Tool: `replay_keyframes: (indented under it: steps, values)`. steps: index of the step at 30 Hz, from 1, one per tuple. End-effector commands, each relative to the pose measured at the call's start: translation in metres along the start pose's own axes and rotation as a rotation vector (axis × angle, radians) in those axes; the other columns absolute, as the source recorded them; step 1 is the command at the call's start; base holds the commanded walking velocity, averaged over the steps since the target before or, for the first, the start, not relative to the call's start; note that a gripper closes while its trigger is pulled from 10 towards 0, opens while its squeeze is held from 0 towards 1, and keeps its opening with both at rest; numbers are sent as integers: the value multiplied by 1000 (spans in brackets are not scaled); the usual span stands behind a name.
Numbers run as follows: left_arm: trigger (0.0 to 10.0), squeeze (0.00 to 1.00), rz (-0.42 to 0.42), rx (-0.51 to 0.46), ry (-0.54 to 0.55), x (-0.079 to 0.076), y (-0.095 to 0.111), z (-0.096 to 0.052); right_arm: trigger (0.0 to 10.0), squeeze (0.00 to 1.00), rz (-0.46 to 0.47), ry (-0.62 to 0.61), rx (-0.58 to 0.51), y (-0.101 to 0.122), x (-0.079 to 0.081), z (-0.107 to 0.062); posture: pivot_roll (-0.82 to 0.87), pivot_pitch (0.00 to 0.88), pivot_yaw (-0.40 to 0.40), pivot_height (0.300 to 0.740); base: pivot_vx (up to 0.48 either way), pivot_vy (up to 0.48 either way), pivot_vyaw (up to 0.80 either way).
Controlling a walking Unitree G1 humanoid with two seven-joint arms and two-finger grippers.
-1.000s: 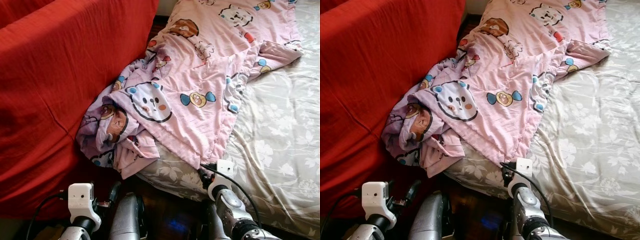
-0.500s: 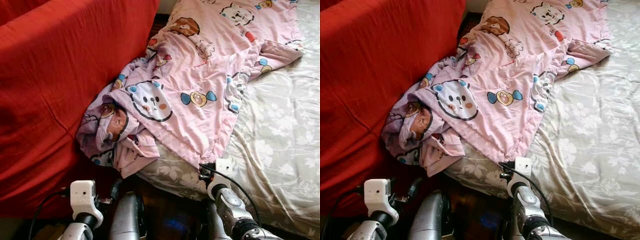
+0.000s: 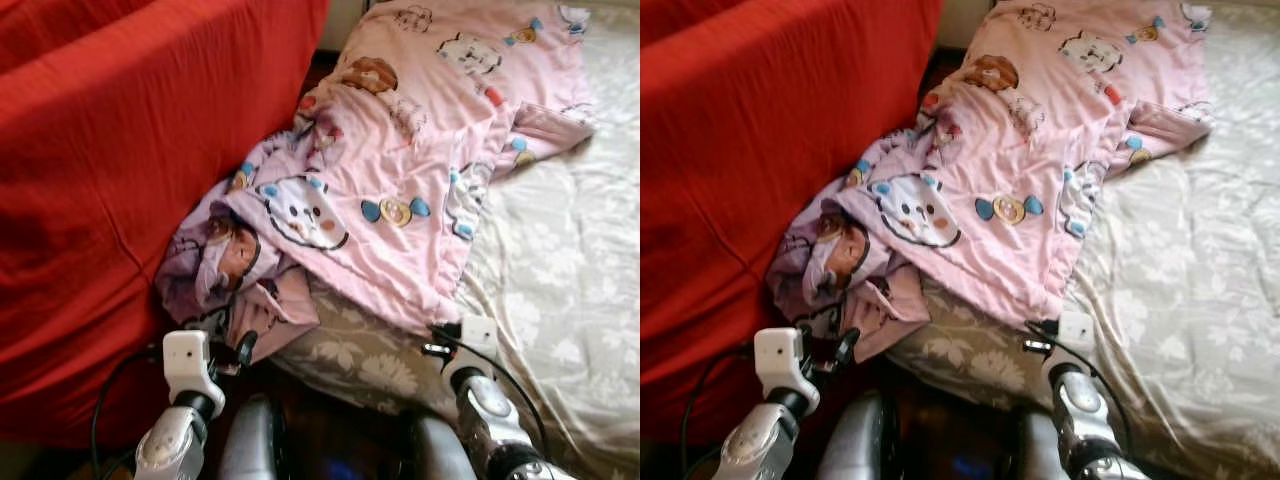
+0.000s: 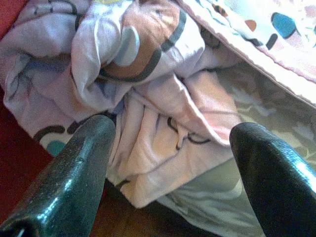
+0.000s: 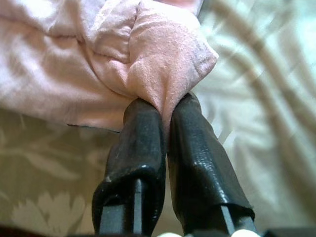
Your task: Clean up the room
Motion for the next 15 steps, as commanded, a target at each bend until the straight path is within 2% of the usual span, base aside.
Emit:
replay_keyframes:
  steps: [1, 8, 10, 11, 15]
  values:
    - [10000, 0, 13, 18, 34, 10, -8, -1, 0, 0, -31, -2, -42, -2, -4, -7, 17, 61, 22, 624, 0, 0, 0]
    - [10000, 0, 13, 5, 37, 15, -6, 4, 0, 0, -64, -20, -147, 9, -13, -18, -9, 40, 22, 624, 0, 0, 0]
    - [10000, 0, 13, 7, 46, 19, -8, 4, 4196, 0, -73, -28, -170, 13, -15, -20, -23, 33, 23, 624, 0, 0, 0]
    - [10000, 0, 12, 7, 50, 21, -9, 4, 10000, 0, -77, -32, -184, 16, -16, -21, -26, 33, 23, 624, 0, 0, 0]
    - [10000, 0, 12, -33, 51, 22, 2, 10, 10000, 0, -102, -50, -232, 28, -20, -22, -28, 28, 20, 624, 0, 0, 0]
Point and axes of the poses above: a point about 5 cm out from each wrist's last joint towards the gripper, its own z axis pointing out of the wrist towards the gripper, its own y axis along the axis of the wrist's last joint, x = y × z, the point moved 6 cm from there along z, pointing out of the wrist towards the gripper, and after that the axes turned 4 degrees about -z, right-handed, at the moved point
